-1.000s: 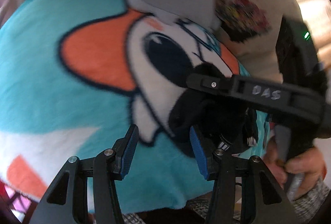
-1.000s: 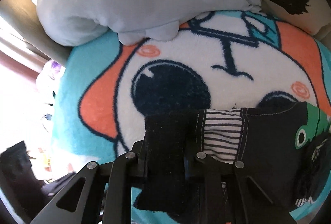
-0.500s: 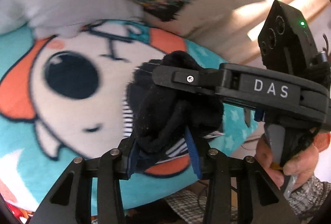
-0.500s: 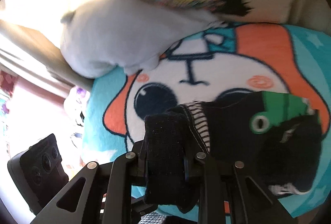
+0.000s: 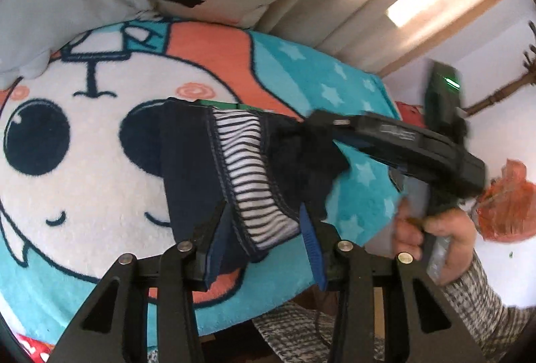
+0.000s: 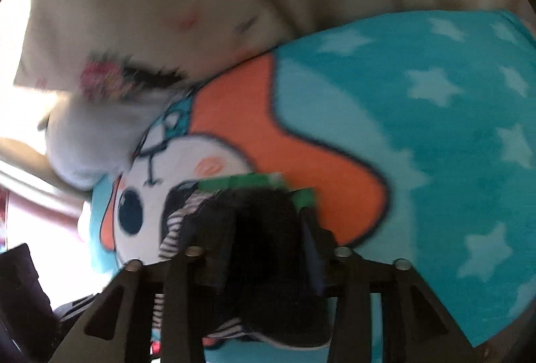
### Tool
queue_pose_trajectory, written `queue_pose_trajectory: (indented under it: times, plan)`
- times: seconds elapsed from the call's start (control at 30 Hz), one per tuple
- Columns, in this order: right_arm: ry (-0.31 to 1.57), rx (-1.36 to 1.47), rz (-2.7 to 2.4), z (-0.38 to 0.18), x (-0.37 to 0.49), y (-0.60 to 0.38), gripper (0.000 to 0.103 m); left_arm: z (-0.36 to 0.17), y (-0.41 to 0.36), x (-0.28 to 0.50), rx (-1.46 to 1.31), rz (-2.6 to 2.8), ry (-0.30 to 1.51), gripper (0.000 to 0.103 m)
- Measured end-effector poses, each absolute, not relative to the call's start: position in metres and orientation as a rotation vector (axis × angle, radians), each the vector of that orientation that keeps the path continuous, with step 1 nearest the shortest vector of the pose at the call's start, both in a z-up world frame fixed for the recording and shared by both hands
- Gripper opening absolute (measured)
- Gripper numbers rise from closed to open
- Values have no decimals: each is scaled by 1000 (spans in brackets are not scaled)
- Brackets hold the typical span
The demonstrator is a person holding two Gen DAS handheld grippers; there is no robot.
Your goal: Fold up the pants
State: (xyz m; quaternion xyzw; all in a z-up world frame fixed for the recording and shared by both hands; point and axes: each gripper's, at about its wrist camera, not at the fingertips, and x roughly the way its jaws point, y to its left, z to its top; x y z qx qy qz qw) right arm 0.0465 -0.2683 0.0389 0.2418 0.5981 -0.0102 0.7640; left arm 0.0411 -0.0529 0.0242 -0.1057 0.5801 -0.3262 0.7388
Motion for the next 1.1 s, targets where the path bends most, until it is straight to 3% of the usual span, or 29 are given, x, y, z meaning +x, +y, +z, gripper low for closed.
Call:
queue_pose_trajectory:
  times: [0.23, 0.4, 0.5, 0.57, 0.63, 0.67, 0.7, 0.8, 1.03, 1.1]
  plan:
    - [1133, 699, 144, 76, 39, -284, 43, -2, -78, 45, -187, -659, 1324, 41]
    - [1269, 820, 222, 32, 38, -269, 43, -33, -82, 45, -179, -617, 1383, 42]
    - [1385, 800, 144, -9, 32, -265, 42, -31, -70, 50, -251, -629, 1400, 42]
    - [1357, 831, 154, -11, 31, -269, 43, -21, -59, 52, -302, -636, 1388, 42]
    - [1299, 874, 190, 5, 30, -274, 47, -7, -42, 58, -369, -635, 1350, 42]
    - [1277, 869, 204, 12, 30, -276, 55, -3, -33, 62, -394, -624, 1336, 43]
    - [1252, 840, 209, 22, 29, -278, 64, -1, -23, 68, -422, -612, 1325, 48]
    - [1215, 754, 180, 33, 21, -286, 76, -6, -5, 84, -471, -564, 1321, 57]
    - [1269, 811, 141, 0, 10, -289, 77, -36, -16, 104, -521, -615, 1380, 66]
    - [1275, 817, 158, -6, 11, -286, 77, -45, -29, 108, -494, -639, 1398, 75]
